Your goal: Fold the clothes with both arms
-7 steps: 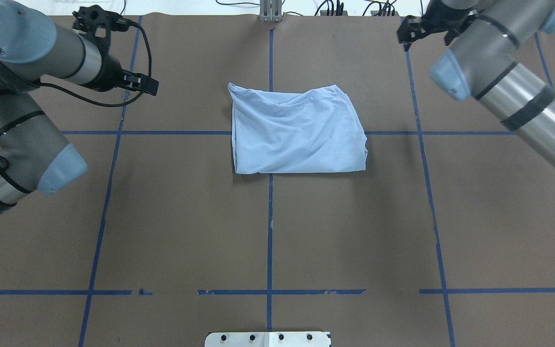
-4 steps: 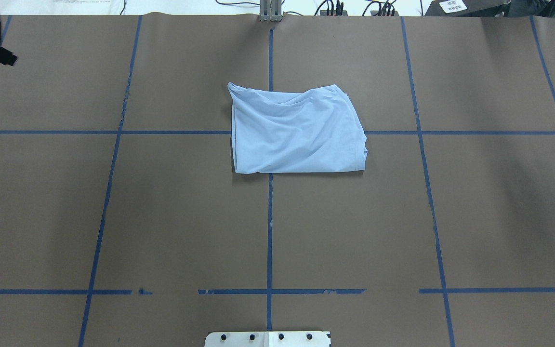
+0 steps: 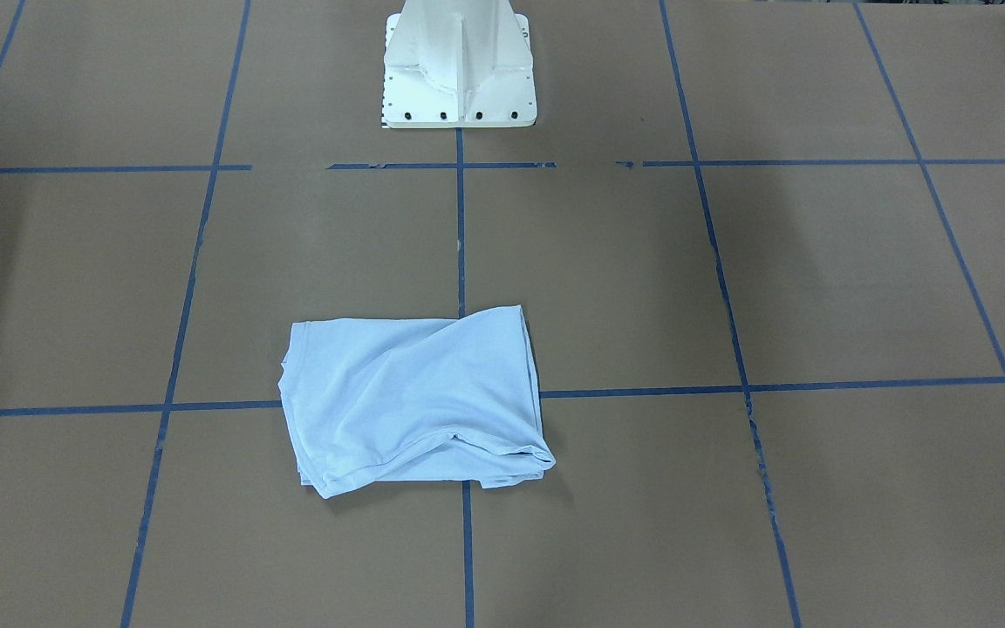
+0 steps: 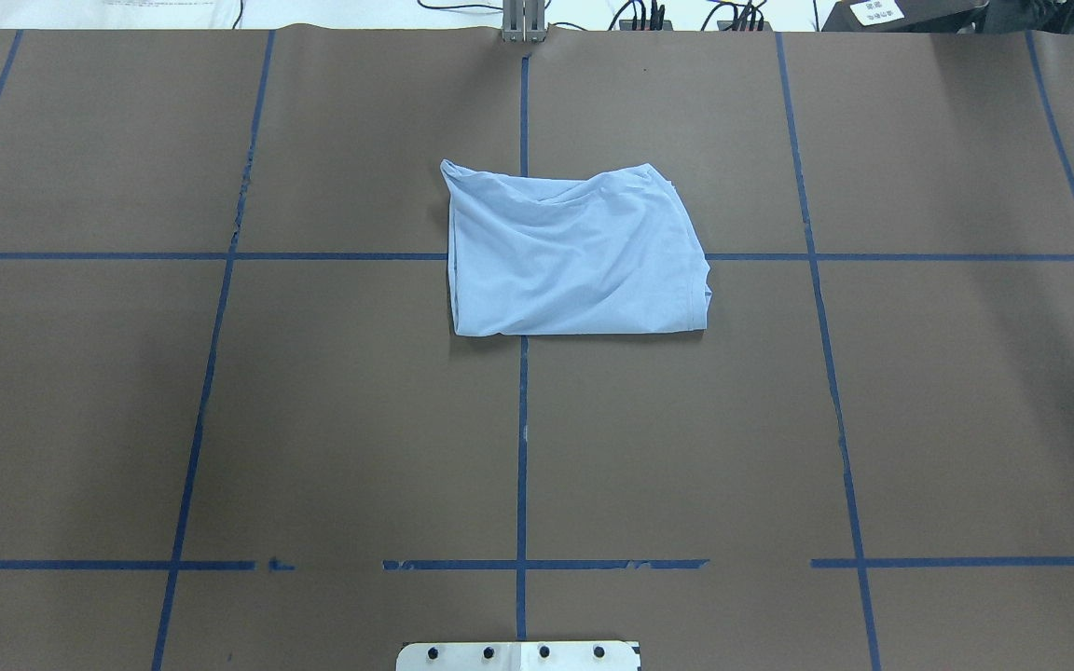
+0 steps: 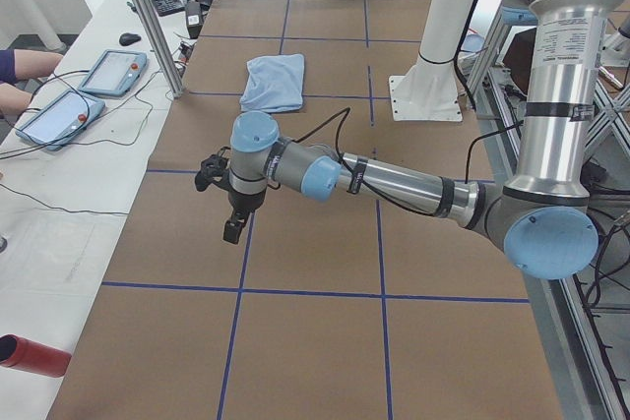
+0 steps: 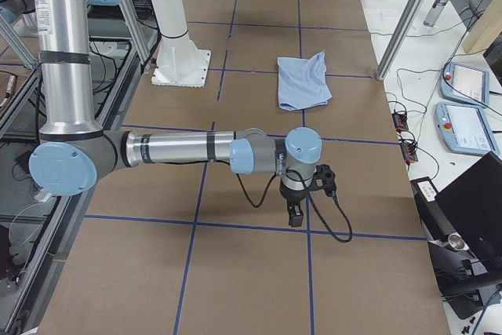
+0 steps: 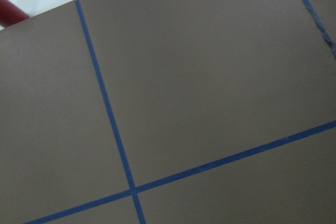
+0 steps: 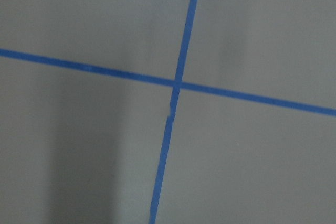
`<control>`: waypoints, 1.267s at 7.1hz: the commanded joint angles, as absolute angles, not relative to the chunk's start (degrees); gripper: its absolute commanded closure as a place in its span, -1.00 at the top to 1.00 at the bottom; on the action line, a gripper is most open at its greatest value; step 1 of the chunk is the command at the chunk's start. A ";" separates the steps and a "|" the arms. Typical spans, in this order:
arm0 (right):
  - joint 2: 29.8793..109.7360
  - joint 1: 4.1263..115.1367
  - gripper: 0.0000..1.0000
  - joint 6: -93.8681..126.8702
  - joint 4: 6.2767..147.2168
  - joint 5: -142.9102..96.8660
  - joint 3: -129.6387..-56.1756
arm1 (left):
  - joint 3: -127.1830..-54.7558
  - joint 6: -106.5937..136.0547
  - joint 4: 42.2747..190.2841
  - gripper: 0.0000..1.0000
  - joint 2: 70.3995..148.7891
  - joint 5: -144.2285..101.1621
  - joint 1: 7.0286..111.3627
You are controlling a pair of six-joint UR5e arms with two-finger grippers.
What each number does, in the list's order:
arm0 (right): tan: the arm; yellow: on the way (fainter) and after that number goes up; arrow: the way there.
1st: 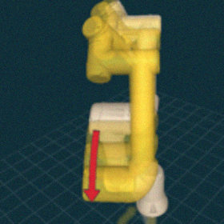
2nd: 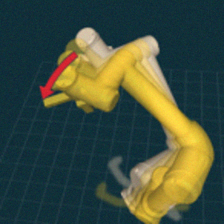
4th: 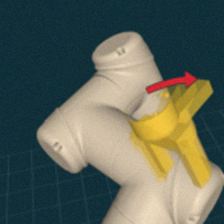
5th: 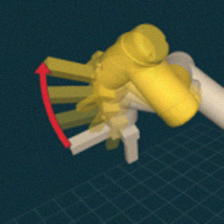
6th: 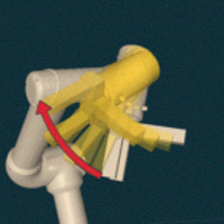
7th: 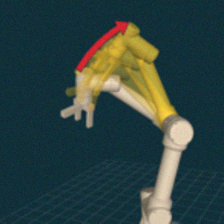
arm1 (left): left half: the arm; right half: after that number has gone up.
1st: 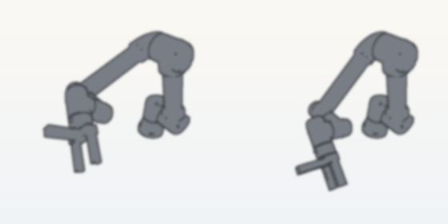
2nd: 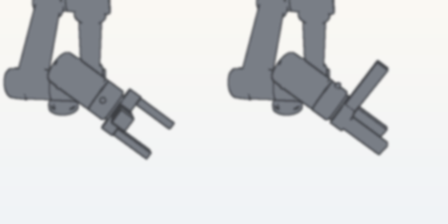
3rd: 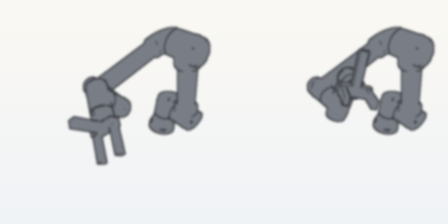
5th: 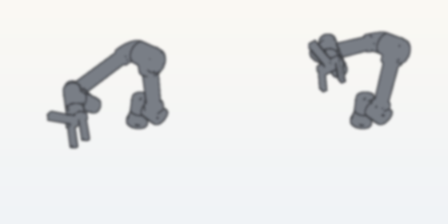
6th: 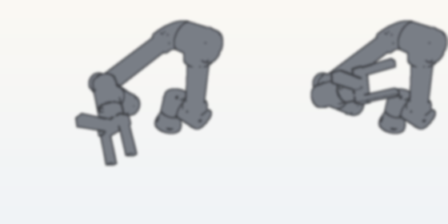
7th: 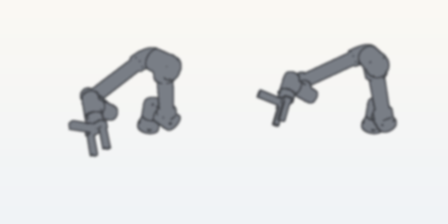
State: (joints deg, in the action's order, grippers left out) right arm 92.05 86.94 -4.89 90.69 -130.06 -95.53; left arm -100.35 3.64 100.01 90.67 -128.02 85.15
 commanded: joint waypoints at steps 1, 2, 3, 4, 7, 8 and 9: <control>99.12 87.27 1.00 -4.40 90.88 -134.35 -100.10 | -100.11 -1.62 99.67 1.00 85.37 -129.10 86.31; 103.66 87.36 1.00 -4.66 90.27 -135.86 -103.41 | -99.76 -2.19 99.58 1.00 82.12 -133.98 86.22; 105.10 87.45 1.00 -4.66 91.05 -135.79 -106.67 | -100.89 -2.11 99.67 1.00 79.13 -136.30 86.31; 105.55 87.36 1.00 -4.66 91.58 -135.53 -106.87 | -101.86 -1.76 99.75 1.00 78.75 -136.75 86.22; 106.53 87.36 1.00 -4.92 90.88 -134.91 -105.56 | -99.77 -1.93 100.37 1.00 79.36 -134.92 85.78; 106.44 87.36 1.00 -4.14 90.97 -134.91 -105.64 | -99.58 -1.50 100.11 1.00 79.37 -134.91 85.78; 106.44 87.36 1.00 -3.43 90.97 -135.00 -106.25 | -100.02 -1.49 99.85 1.00 78.67 -135.00 85.87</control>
